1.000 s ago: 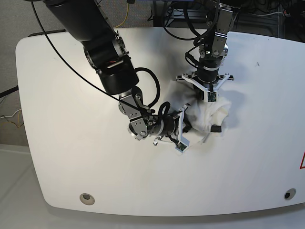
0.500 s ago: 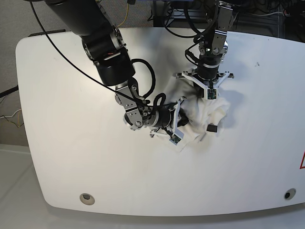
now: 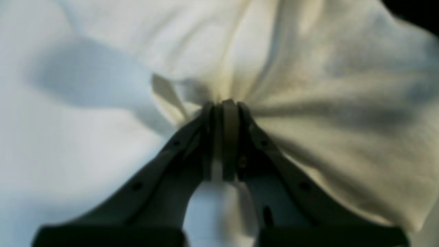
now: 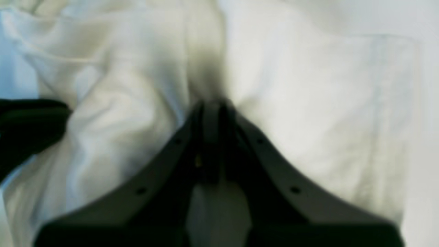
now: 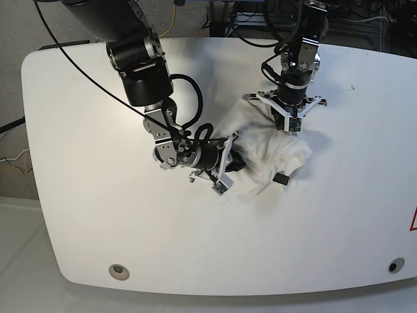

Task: Fold the T-shirt properly
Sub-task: 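Release the shirt and lift both grippers away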

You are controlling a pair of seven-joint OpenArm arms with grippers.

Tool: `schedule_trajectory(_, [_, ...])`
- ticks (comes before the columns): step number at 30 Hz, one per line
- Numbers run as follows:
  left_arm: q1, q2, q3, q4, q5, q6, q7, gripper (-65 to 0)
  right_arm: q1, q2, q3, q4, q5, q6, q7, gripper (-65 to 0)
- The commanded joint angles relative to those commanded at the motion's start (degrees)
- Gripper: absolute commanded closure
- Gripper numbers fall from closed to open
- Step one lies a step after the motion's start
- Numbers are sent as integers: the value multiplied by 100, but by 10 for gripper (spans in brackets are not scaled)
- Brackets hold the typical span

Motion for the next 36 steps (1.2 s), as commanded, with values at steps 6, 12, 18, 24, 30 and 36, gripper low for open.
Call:
schedule_trajectory(6, [0, -229, -9, 0, 0, 0, 0, -22, -369, 26, 0, 747, 18, -264, -440, -23])
schedule_trajectory(12, [-26, -343, -9, 0, 18, 0, 0, -22, -862, 70, 97, 1635, 18, -712, -756, -23])
schedule_trajectory(18, [-105, -343, -9, 0, 26, 0, 0, -22, -1371, -18, 519, 2207, 26, -993, -905, -23])
schedule_trajectory(24, [-114, -343, 0, 0, 26, 0, 0, -22, -1758, -176, 844, 2444, 18, -1257, -905, -23])
schedule_trajectory(30, [-114, -352, 9, 9, 26, -9, 0, -22, -2057, -229, 853, 2585, 26, -1705, -905, -23])
schedule_trajectory(36, [-114, -484, 35, 9, 26, -9, 0, -22, -2321, -457, 853, 2804, 26, -2040, -905, -23])
